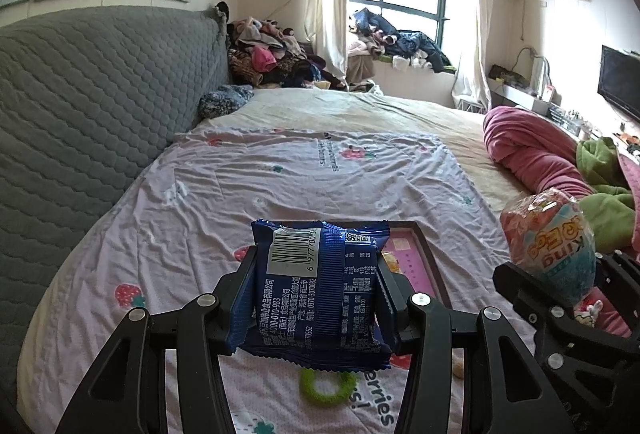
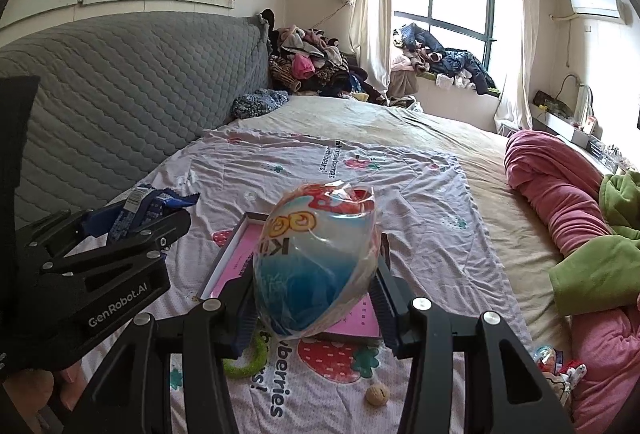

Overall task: Organize objects
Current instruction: 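Lift and carry the blue packet and the capsule over the pink tray with both tools, then lower the blue packet into the tray and open while the right tool releases the capsule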

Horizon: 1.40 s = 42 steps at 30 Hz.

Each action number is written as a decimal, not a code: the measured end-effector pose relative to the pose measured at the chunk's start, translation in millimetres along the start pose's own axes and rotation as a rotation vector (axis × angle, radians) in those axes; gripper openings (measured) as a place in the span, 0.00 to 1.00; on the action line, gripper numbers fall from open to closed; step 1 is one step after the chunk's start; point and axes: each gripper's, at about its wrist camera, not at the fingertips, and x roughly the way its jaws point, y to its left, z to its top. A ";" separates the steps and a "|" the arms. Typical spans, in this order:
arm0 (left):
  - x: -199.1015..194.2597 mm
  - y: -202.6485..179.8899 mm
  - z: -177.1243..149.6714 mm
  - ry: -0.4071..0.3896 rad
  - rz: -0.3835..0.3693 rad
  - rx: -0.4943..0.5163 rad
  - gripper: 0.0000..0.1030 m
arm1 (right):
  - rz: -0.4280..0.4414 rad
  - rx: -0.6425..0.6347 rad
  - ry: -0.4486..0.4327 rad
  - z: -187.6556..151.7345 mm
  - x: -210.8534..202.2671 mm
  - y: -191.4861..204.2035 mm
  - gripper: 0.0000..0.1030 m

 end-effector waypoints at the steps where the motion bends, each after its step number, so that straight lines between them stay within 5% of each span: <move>1: 3.9 0.5 -0.8 0.002 -0.001 0.000 0.51 | 0.001 0.001 0.003 0.5 4.8 -0.8 0.48; 22: 156.0 37.8 -31.7 0.078 0.035 -0.031 0.51 | 0.032 -0.011 0.090 -28.0 152.3 11.6 0.48; 28: 182.1 50.4 -49.5 0.078 0.090 -0.043 0.51 | 0.018 -0.018 0.099 -32.6 184.4 15.5 0.48; 42: 218.2 42.0 -74.3 0.138 0.053 0.023 0.51 | 0.036 -0.059 0.205 -69.8 235.5 18.5 0.48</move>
